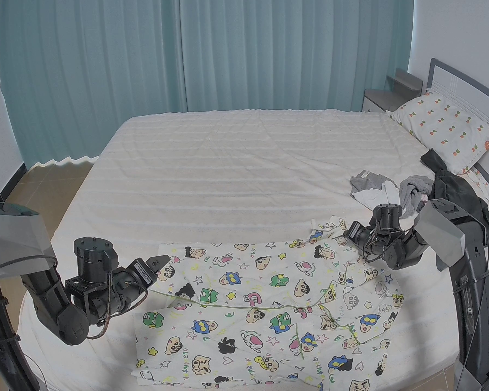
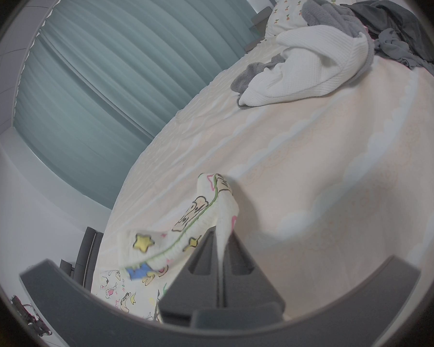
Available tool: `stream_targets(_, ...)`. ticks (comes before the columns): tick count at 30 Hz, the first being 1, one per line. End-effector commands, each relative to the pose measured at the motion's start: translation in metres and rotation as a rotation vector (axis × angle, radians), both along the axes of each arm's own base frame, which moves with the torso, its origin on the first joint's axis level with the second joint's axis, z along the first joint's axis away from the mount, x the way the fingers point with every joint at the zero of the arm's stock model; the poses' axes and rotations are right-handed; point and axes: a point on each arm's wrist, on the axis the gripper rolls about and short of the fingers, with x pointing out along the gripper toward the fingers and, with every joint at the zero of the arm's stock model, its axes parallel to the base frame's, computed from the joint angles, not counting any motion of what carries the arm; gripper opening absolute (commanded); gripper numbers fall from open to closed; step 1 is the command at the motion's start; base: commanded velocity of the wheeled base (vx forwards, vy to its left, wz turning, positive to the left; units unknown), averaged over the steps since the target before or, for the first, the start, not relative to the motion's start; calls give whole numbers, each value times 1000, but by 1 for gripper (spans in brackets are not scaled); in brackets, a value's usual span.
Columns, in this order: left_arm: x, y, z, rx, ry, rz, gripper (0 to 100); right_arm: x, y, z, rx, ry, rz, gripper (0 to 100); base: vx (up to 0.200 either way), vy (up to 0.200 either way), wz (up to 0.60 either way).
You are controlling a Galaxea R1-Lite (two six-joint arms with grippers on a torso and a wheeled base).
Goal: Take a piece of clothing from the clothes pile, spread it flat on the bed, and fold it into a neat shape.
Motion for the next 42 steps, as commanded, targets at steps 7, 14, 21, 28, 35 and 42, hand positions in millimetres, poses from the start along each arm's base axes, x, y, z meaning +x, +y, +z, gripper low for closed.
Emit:
stream_targets(7, 0, 1, 0, -1, -1, 2, 100, -6, -2, 10, -1, 2, -4, 0, 0, 0, 0)
stream_targets(14, 1, 1, 1, 0, -3, 5, 100, -11, -2, 10, -11, 22, -14, 0, 0, 0, 0)
stream_targets(21, 1, 1, 1, -1, -6, 5, 100, -12, -3, 10, -28, 30, -40, 0, 0, 0, 0)
stream_targets(28, 2, 1, 0, -1, -4, 7, 100, -17, 1, 12, -46, 38, -55, 0, 0, 0, 0)
stream_targets(35, 2, 1, 0, -3, -2, 3, 100, -16, 2, 12, -48, 33, -52, 100, 0, 0, 0)
stream_targets(42, 1, 1, -4, -9, 17, -21, 100, -15, -4, 47, -43, -12, -70, 100, 0, 0, 0)
